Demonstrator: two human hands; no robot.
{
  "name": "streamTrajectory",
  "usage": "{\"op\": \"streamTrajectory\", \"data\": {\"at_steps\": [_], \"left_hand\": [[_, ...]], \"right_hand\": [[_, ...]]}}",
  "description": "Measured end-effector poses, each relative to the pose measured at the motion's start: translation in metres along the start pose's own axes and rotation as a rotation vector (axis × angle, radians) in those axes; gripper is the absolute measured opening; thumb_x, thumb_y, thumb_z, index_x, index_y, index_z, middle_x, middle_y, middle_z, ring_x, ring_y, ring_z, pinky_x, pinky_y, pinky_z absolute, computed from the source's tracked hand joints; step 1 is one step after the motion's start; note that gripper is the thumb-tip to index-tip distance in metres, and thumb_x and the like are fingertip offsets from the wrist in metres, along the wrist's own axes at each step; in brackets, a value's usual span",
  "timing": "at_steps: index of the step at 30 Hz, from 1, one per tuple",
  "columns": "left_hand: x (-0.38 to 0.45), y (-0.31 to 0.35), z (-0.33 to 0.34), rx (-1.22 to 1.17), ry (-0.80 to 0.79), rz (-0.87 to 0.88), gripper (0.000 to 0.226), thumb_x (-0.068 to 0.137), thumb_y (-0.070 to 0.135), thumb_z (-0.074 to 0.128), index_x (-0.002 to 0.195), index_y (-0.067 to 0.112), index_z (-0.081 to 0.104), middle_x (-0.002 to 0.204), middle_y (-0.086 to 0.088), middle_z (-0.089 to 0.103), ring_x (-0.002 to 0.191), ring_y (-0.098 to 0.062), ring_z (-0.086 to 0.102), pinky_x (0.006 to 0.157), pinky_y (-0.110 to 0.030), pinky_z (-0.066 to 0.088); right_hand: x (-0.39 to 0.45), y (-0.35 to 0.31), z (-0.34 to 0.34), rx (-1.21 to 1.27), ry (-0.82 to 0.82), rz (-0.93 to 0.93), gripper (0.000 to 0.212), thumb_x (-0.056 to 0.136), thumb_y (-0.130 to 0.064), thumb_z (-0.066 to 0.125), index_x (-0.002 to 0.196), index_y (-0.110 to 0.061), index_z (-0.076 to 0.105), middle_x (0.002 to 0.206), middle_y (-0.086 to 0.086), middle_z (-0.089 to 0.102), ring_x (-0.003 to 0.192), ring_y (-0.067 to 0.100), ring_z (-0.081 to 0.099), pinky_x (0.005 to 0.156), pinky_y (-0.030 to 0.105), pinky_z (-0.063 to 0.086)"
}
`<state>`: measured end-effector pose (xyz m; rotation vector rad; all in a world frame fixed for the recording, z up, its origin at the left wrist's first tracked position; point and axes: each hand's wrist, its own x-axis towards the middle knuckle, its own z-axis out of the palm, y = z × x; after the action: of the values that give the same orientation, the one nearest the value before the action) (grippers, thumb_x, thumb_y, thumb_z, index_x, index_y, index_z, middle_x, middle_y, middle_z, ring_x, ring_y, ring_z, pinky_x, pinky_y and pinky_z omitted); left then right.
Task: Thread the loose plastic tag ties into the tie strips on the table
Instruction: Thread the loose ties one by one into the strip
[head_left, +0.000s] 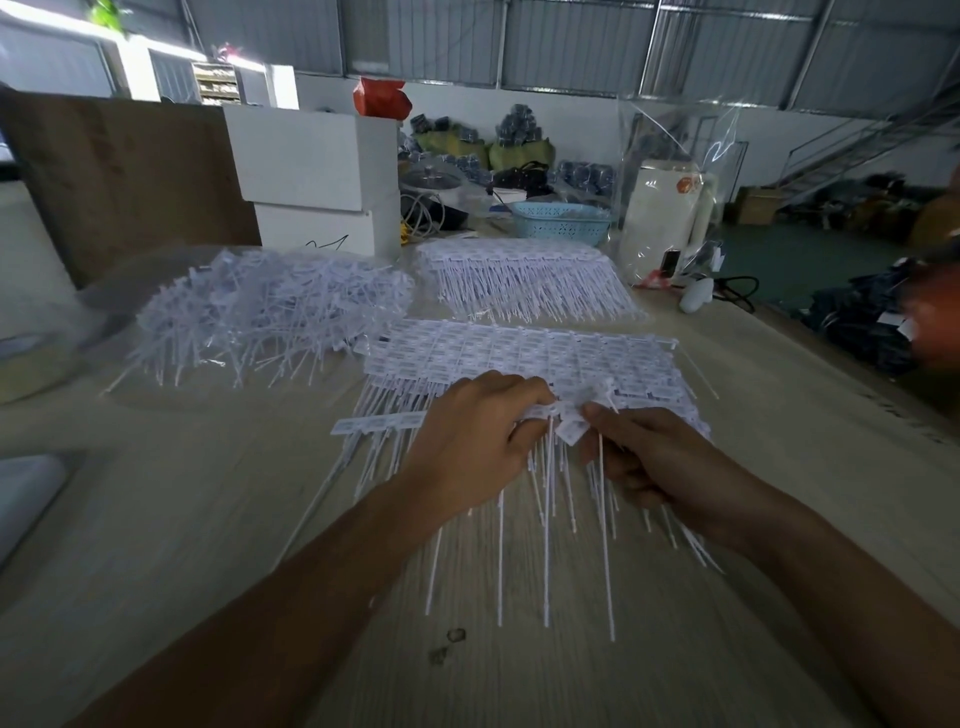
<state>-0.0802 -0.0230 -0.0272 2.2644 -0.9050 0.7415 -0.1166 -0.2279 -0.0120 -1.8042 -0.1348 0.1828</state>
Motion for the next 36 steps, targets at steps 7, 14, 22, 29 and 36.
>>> {"op": "streamTrajectory", "data": {"at_steps": [7,14,22,29,36], "left_hand": [[0.001,-0.013,0.006,-0.121,-0.186,-0.053,0.007,0.092,0.019,0.068,0.098,0.019,0.072,0.078,0.000,0.070,0.075,-0.018,0.063,0.070,-0.040,0.052],[0.004,-0.018,0.003,-0.385,-0.338,-0.150,0.011,0.092,0.021,0.071,0.088,0.013,0.077,0.076,0.002,0.073,0.068,-0.013,0.069,0.064,-0.030,0.053],[0.002,-0.010,0.008,-0.277,-0.181,-0.114,0.013,0.095,0.026,0.066,0.107,0.026,0.070,0.082,0.007,0.072,0.072,-0.015,0.070,0.068,-0.041,0.057],[0.000,0.000,-0.004,0.021,-0.086,0.046,0.025,0.091,0.027,0.054,0.107,0.025,0.072,0.089,0.004,0.070,0.083,-0.021,0.066,0.070,-0.034,0.053],[0.001,0.000,-0.005,0.360,-0.196,0.233,0.028,0.084,0.016,0.061,0.108,0.027,0.071,0.090,0.007,0.066,0.091,-0.021,0.062,0.074,-0.033,0.045]], "right_hand": [[0.003,0.002,0.004,-0.578,0.094,-0.295,0.038,0.104,-0.030,0.047,0.069,-0.020,0.058,0.052,-0.013,0.046,0.049,0.001,0.041,0.053,0.019,0.030],[0.006,0.010,-0.001,-0.812,0.082,-0.392,0.022,0.104,-0.025,0.048,0.084,-0.028,0.057,0.070,-0.012,0.056,0.063,0.001,0.053,0.061,0.021,0.038],[0.002,0.000,0.007,-0.359,0.141,-0.247,0.044,0.102,-0.039,0.048,0.062,-0.020,0.053,0.054,-0.008,0.047,0.044,0.001,0.040,0.048,0.012,0.032],[0.003,0.001,0.007,-0.296,0.086,-0.180,0.047,0.100,-0.042,0.050,0.055,-0.034,0.059,0.051,-0.009,0.052,0.043,0.003,0.043,0.046,0.016,0.034],[0.003,0.012,0.005,-0.680,0.115,-0.357,0.028,0.101,-0.040,0.041,0.082,-0.023,0.051,0.063,-0.007,0.054,0.056,0.001,0.052,0.057,0.016,0.037]]}}
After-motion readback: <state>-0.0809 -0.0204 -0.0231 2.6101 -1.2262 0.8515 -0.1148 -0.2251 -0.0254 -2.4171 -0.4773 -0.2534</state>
